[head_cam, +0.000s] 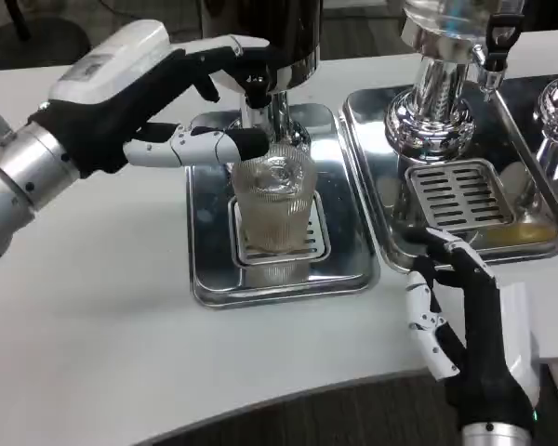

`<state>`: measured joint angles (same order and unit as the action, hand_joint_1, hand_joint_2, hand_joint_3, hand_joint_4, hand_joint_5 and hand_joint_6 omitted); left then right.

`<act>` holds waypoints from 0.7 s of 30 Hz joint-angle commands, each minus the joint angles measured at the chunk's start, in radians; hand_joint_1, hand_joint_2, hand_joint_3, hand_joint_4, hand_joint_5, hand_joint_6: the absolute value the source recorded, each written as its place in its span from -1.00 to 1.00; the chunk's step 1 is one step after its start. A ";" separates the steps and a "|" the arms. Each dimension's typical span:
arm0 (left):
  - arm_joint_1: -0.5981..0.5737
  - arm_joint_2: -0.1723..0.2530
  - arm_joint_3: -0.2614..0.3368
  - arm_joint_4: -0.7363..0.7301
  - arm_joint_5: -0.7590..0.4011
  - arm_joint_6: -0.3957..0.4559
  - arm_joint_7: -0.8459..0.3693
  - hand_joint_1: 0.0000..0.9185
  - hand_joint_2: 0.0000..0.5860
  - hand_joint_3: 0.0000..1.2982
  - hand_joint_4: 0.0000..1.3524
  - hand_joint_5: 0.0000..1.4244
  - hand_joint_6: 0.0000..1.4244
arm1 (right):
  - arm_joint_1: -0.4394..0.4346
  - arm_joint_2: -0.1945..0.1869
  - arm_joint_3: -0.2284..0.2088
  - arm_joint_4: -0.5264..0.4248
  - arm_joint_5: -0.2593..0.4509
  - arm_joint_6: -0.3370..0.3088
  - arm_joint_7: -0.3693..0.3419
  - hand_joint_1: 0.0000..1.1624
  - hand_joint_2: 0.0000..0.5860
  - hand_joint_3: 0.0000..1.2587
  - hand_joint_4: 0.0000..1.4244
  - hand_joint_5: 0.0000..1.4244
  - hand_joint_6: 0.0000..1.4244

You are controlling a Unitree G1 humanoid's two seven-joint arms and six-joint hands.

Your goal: Grasp the cup under the faucet to collect the drink, then remove the cup.

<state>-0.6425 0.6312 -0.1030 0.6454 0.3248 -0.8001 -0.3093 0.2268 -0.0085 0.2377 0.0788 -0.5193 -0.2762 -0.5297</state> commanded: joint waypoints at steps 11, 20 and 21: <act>0.023 -0.004 -0.023 0.017 -0.033 0.001 -0.032 -1.00 -0.84 -0.63 -0.64 -0.62 -0.31 | -0.127 0.005 -0.010 -0.005 0.047 0.038 0.131 -0.17 -0.03 -0.62 -0.72 -0.60 -0.46; 0.034 0.001 -0.027 -0.013 -0.022 0.004 -0.020 -1.00 -0.82 -0.64 -0.64 -0.62 -0.31 | -0.180 0.005 -0.011 0.002 0.045 0.098 0.183 -0.13 -0.15 -0.77 -0.84 -0.70 -0.53; 0.035 0.002 -0.028 -0.018 -0.017 0.005 -0.018 -1.00 -0.82 -0.64 -0.64 -0.62 -0.31 | -0.183 0.006 -0.012 0.003 0.045 0.099 0.183 -0.12 -0.16 -0.79 -0.86 -0.71 -0.54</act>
<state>-0.6329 0.6271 -0.1114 0.6456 0.2851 -0.7943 -0.3179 0.0589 -0.0052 0.2297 0.0775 -0.4819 -0.1868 -0.3535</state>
